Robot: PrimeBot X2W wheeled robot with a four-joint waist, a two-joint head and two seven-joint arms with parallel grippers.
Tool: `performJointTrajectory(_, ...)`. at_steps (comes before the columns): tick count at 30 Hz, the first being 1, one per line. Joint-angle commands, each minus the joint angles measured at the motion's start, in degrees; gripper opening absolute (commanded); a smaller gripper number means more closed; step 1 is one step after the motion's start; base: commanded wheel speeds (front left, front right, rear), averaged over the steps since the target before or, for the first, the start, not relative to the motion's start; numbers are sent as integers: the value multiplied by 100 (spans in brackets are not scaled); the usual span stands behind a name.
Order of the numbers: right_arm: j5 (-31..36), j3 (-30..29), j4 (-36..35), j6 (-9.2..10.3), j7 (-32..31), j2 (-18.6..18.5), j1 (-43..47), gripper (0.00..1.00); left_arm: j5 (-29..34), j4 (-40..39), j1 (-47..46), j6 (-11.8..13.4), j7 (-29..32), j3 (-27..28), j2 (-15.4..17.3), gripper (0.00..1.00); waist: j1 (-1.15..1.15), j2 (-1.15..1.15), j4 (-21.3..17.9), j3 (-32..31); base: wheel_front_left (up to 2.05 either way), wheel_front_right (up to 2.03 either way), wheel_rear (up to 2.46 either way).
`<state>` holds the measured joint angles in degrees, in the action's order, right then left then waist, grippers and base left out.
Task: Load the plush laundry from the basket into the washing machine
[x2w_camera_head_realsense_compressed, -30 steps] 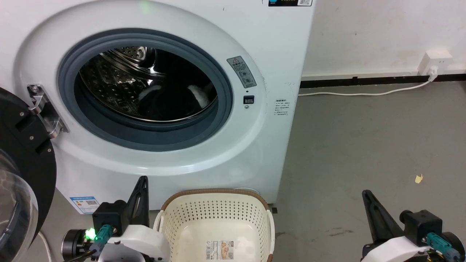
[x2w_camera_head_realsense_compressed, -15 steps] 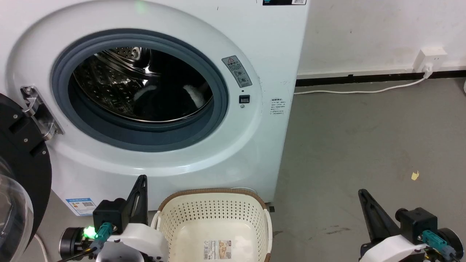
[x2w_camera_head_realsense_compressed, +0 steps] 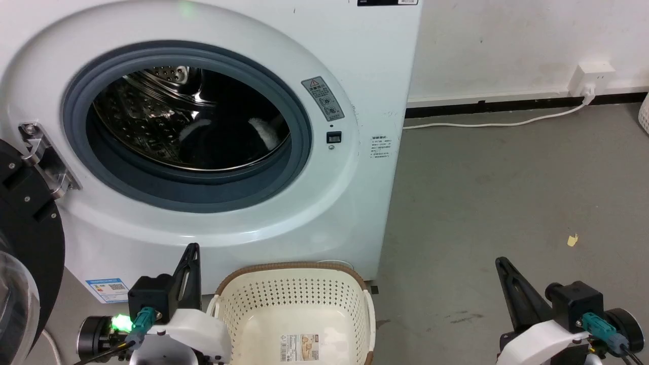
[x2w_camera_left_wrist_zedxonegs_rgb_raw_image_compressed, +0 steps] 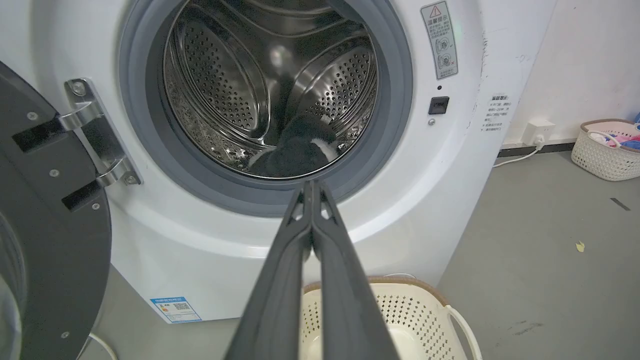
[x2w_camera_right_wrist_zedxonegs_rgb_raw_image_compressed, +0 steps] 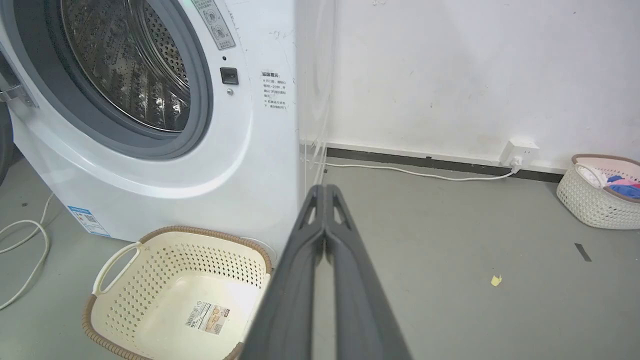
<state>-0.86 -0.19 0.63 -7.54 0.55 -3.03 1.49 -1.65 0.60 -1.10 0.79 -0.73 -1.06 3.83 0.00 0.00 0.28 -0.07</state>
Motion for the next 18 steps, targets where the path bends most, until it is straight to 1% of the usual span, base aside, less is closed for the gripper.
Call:
performJointTrajectory(1, 54, 12, -50, 5, -28, 15, -129, 0, 94, -44, 105, -50, 40, 56, -60, 0, 0, 0, -10, 2, 0, 0, 0)
performJointTrajectory(18, 86, 19, -63, 5, -55, 15, -149, 0, 165, -60, 110, -79, 73, 106, -95, 0, 0, 0, -28, 7, 0, 0, 0)
